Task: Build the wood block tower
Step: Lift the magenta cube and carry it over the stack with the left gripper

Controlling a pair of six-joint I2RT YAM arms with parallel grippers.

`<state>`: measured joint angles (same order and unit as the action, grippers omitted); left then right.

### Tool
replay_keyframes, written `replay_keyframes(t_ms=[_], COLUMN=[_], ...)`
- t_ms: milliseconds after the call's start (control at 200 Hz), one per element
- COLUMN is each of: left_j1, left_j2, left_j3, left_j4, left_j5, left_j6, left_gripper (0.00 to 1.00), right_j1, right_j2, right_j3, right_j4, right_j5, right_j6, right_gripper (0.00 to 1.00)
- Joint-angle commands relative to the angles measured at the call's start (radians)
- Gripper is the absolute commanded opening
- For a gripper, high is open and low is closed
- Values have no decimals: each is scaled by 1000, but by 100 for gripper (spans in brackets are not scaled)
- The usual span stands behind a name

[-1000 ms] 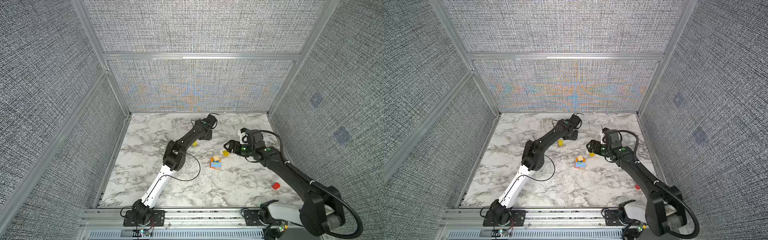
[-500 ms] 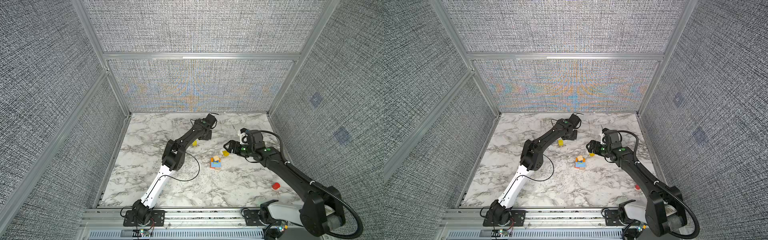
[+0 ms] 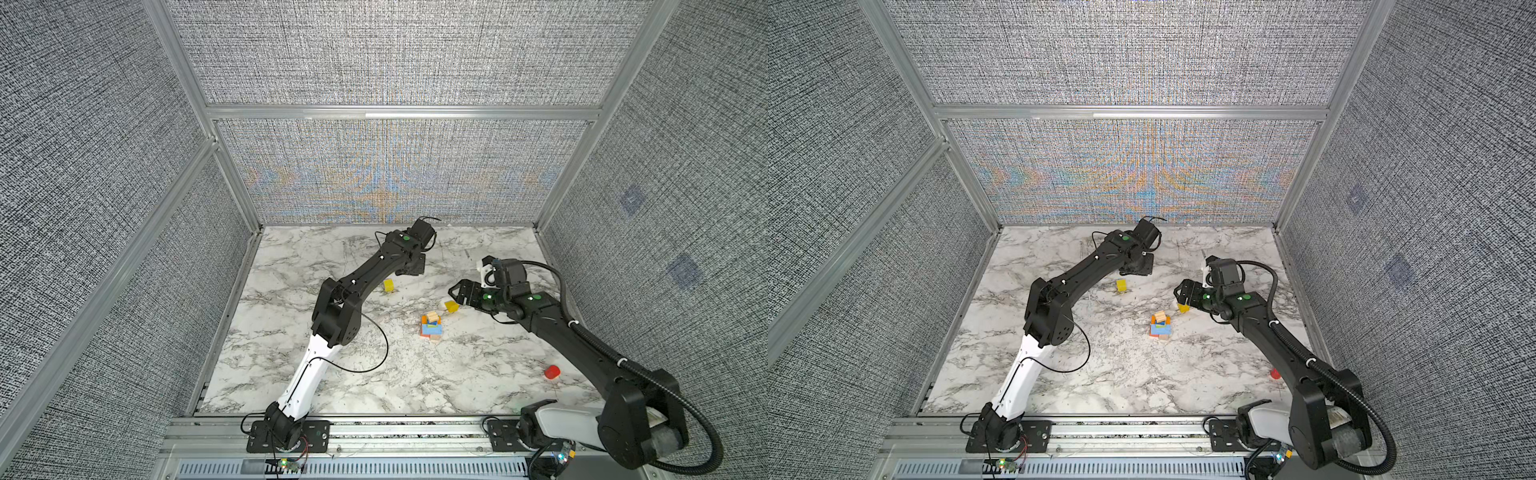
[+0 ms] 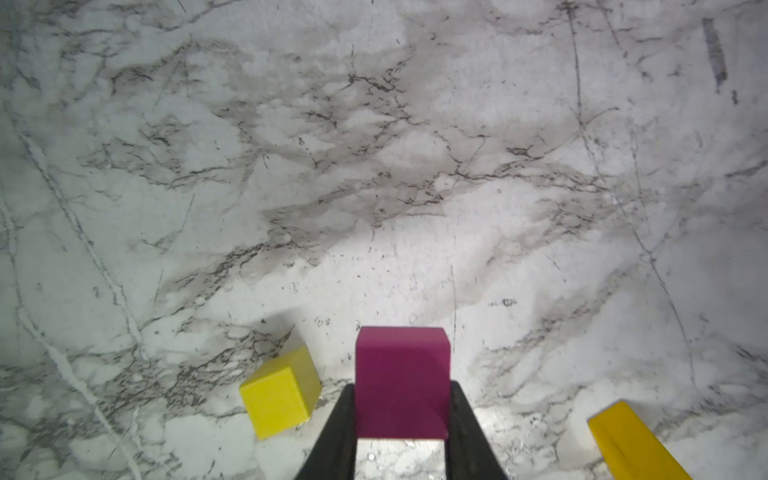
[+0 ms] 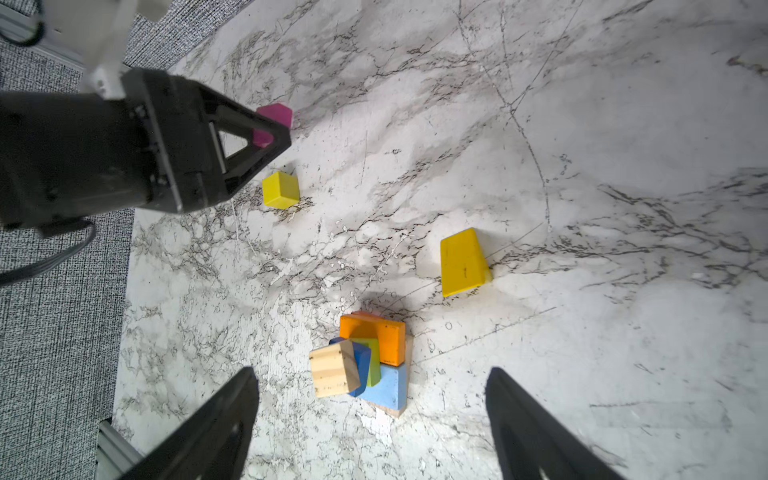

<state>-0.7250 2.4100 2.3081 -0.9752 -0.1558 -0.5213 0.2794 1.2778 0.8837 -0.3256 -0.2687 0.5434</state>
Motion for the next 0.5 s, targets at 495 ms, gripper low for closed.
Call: replay_keyframes(t_ms=[495], left_j1=[-135], left_j2=[-332], left_j3=[-440], left_j4=[94], left_j5=[42], left_j6=[-26], left_gripper=[23], right_j1=[-98], right_j2=[87], right_j3=[29], right_j4=[-14], right_j5=[-64], right_j6=[20], right_gripper=[88])
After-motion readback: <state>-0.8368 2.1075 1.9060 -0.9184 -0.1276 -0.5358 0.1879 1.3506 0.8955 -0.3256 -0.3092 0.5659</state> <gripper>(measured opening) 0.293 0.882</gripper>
